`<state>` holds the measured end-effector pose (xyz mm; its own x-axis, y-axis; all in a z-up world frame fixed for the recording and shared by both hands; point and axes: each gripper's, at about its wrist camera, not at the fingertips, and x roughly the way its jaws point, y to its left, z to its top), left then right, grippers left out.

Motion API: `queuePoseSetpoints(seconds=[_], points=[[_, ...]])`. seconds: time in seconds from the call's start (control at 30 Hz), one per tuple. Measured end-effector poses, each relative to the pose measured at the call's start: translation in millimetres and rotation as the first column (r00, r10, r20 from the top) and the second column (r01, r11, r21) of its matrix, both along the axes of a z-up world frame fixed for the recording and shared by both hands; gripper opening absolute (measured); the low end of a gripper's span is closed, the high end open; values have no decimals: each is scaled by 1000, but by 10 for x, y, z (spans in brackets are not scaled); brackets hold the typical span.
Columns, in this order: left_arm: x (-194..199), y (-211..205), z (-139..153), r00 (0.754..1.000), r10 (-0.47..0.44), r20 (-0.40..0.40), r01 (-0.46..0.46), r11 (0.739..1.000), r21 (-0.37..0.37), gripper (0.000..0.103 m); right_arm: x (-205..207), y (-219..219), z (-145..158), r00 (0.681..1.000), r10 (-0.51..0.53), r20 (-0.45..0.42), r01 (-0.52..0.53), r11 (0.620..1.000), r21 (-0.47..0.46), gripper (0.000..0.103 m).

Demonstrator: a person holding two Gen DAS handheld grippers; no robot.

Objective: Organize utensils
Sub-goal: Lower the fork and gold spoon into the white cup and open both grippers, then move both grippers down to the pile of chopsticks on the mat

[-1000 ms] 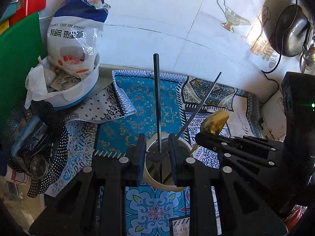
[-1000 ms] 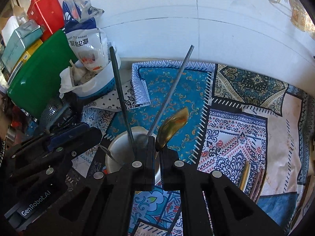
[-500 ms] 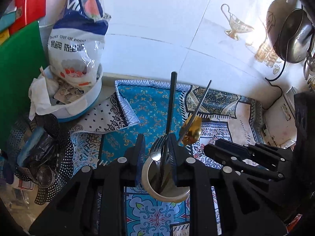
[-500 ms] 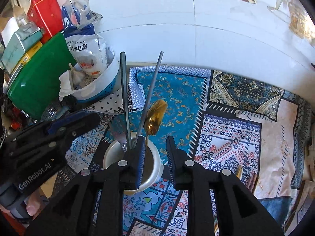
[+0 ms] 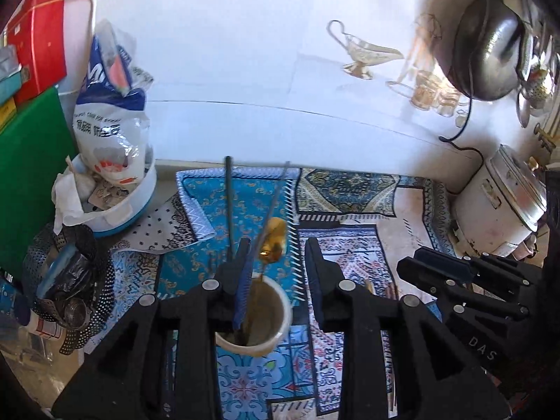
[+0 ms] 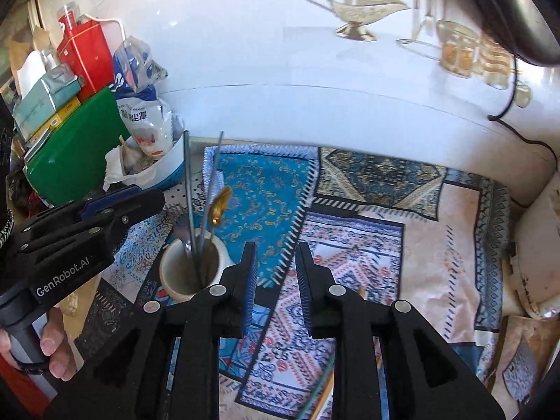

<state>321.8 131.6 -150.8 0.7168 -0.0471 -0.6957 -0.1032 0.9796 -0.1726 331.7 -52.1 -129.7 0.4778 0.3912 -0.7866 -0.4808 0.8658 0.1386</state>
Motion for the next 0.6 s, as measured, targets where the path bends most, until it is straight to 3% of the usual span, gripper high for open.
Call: queuePoseSetpoints(seconds=[0.3,0.6], points=[[-4,-669,-114,996,-82,-39,83,996,26,39,-101,-597,-69,997,-71,-10,71,997,-15,21],[87,-1195,-677,965,-152,-214,159,987,16,40,-145,-1120,-382,988,-133,-74,128,989,-69,21]])
